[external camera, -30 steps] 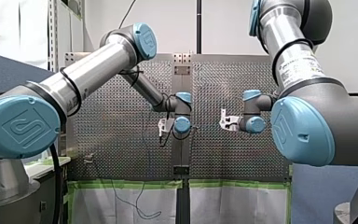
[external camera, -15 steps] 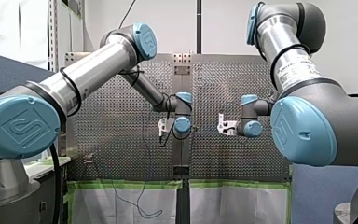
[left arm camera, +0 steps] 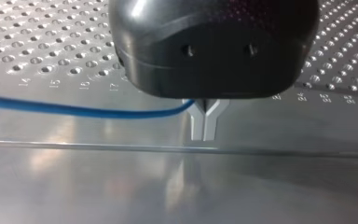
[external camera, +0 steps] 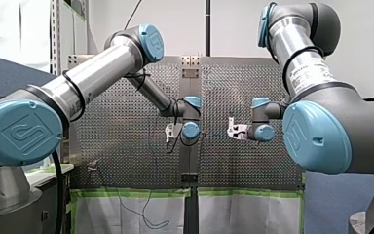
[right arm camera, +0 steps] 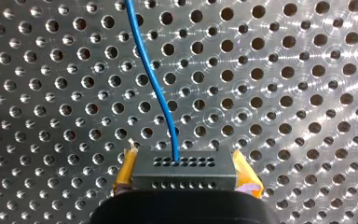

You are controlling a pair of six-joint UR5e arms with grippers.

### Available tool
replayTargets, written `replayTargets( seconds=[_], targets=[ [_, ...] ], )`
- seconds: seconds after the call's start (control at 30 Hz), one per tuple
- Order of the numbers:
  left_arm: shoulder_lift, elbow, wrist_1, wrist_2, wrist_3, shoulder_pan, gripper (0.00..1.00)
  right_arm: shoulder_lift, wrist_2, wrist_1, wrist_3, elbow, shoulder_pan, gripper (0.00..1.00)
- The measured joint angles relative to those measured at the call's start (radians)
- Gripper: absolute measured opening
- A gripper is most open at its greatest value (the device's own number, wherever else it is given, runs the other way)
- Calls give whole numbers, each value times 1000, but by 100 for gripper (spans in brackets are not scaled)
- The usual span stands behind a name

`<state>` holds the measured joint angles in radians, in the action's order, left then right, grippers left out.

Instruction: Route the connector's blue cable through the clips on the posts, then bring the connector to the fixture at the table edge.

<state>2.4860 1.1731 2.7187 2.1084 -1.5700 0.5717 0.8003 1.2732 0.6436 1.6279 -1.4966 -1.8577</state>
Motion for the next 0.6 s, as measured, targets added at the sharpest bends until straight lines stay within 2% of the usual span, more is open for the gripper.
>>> replayTargets(
  seconds=[0.53, 0.6],
  targets=[
    [0, 0, 4, 0, 1, 1, 0, -1, -22, 0, 1, 28, 2, 0],
    [0, 0, 4, 0, 1, 1, 20, -1, -22, 0, 2, 29, 2, 0]
  ],
)
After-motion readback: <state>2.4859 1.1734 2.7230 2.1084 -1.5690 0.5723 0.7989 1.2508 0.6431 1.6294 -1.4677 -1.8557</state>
